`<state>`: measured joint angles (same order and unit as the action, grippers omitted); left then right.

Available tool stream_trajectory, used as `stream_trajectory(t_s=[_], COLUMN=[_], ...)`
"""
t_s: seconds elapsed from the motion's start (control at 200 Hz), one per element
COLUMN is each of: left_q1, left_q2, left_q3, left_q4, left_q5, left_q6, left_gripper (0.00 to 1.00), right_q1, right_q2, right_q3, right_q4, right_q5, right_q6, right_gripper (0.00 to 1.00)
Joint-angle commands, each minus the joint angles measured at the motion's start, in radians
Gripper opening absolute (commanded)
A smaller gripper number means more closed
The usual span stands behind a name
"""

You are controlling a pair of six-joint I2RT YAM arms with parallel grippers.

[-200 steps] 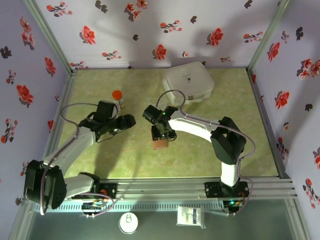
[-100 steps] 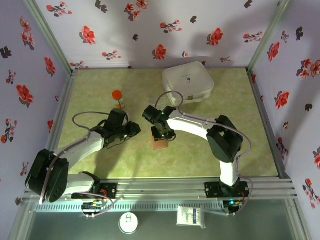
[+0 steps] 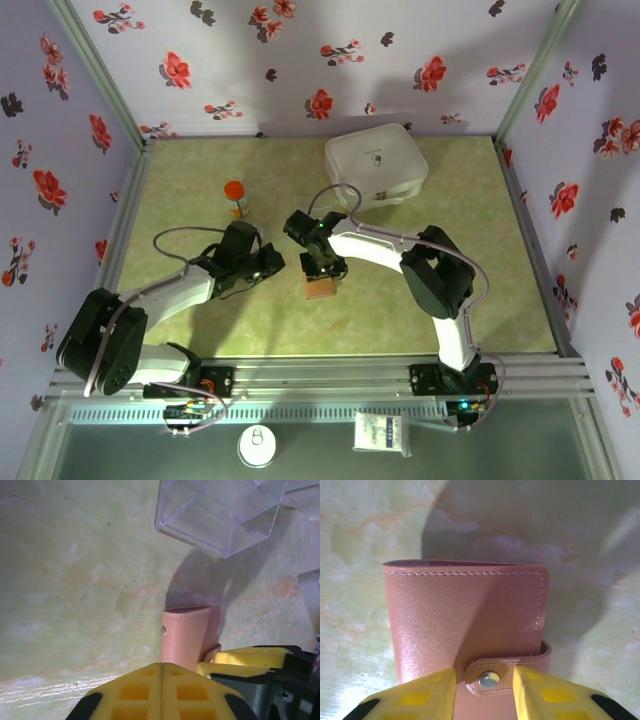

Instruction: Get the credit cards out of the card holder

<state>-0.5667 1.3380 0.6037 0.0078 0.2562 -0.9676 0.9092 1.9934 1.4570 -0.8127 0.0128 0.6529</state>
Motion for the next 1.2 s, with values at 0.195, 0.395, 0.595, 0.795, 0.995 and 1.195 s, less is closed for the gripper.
stream_trajectory(t_s=[0.195,0.395,0.595,0.795,0.995,1.195], left_q1=[-0.029,-0.054,-0.088,-0.119,-0.127,-0.129], left_q2=[0.064,0.117,0.183,0.247,0.325,0.365], left_q3=[0.023,0.055,0.088,0.118,0.144,0.138], left_q4=[0.06,0.072,0.095,0.106,0.104,0.095], left_q5=[0.045,0.052,0.059,0.064,0.071,0.059], left_q6=[-0.01,-0.01,-0.02,-0.027,-0.04,-0.053], left_gripper=[0.0,0.0,0.0,0.0,0.0,0.0], right_q1=[-0.021,-0.034,-0.046,-0.069,-0.082,-0.087], right_q2=[0.018,0.006,-0.018,-0.089,-0.154,-0.192], right_q3=[-0.042,-0.078,-0.11,-0.152,-0.146,-0.14], right_q4=[0.037,0.069,0.094,0.143,0.126,0.088], right_q5=[-0.036,-0.061,-0.085,-0.123,-0.119,-0.083], right_q6=[-0.013,-0.012,-0.011,-0.003,-0.004,-0.013], right_gripper=[0.29,0.19,0.12,0.04,0.08,0.09])
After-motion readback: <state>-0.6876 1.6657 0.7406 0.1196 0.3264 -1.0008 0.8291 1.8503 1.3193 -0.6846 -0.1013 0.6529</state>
